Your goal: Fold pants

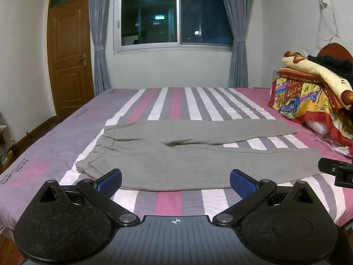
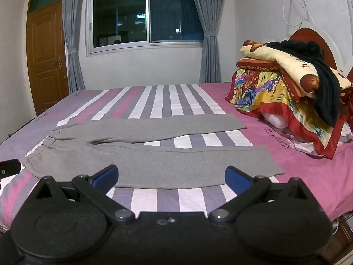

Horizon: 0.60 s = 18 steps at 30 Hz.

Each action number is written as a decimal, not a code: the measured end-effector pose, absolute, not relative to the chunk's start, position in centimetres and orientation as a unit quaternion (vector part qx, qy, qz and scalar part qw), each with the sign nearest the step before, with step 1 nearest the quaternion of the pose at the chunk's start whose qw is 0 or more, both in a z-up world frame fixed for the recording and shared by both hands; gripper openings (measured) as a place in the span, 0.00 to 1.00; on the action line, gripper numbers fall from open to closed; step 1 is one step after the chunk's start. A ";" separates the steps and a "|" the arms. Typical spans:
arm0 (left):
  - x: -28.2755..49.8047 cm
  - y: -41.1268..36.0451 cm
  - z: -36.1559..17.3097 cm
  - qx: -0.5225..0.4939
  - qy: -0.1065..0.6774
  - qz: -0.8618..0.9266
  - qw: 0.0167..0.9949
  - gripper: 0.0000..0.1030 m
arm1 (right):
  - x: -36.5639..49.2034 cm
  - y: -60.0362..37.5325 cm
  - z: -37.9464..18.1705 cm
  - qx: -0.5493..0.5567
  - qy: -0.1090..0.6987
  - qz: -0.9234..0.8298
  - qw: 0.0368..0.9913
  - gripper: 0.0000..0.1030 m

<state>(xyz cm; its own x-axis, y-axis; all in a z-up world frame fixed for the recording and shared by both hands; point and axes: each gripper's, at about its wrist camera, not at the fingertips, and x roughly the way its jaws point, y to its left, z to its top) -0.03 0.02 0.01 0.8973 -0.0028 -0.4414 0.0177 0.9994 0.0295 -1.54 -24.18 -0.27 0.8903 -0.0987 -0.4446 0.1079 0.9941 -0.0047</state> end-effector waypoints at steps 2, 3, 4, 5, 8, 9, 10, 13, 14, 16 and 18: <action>0.0 0.0 0.0 0.017 0.228 -0.005 0.973 1.00 | -1.5 -24.2 -0.2 0.010 0.228 -0.052 0.972 1.00; 0.0 0.0 0.0 0.018 0.229 -0.005 0.973 1.00 | -1.6 -23.9 -0.3 0.010 0.229 -0.053 0.972 1.00; 0.0 0.0 0.0 0.018 0.228 -0.005 0.973 1.00 | -1.6 -23.9 -0.3 0.010 0.229 -0.053 0.972 1.00; 0.0 0.0 0.0 0.018 0.229 -0.005 0.973 1.00 | -1.6 -23.8 -0.2 0.010 0.229 -0.052 0.972 1.00; 0.3 0.1 -0.2 0.021 0.231 -0.006 0.973 1.00 | -1.6 -24.0 -0.8 0.010 0.228 -0.050 0.972 1.00; 0.0 0.1 -0.5 0.022 0.229 -0.005 0.973 1.00 | -1.6 -23.9 -0.9 0.008 0.227 -0.051 0.973 1.00; 0.2 0.2 -0.5 0.024 0.229 -0.006 0.973 1.00 | -1.6 -23.9 -0.9 0.008 0.225 -0.051 0.973 1.00; 1.2 0.3 -0.7 0.030 0.225 -0.005 0.974 1.00 | -1.1 -24.1 -0.9 0.012 0.221 -0.046 0.974 1.00; 1.6 0.3 -0.8 0.031 0.225 -0.005 0.974 1.00 | -0.8 -24.1 -0.8 0.011 0.220 -0.046 0.974 1.00; 2.9 -0.1 -0.7 0.035 0.226 -0.004 0.974 1.00 | 0.1 -24.2 -0.6 0.014 0.220 -0.042 0.975 1.00; 4.0 0.0 -0.8 0.035 0.229 -0.005 0.973 1.00 | 1.3 -24.4 -0.4 0.019 0.223 -0.039 0.974 1.00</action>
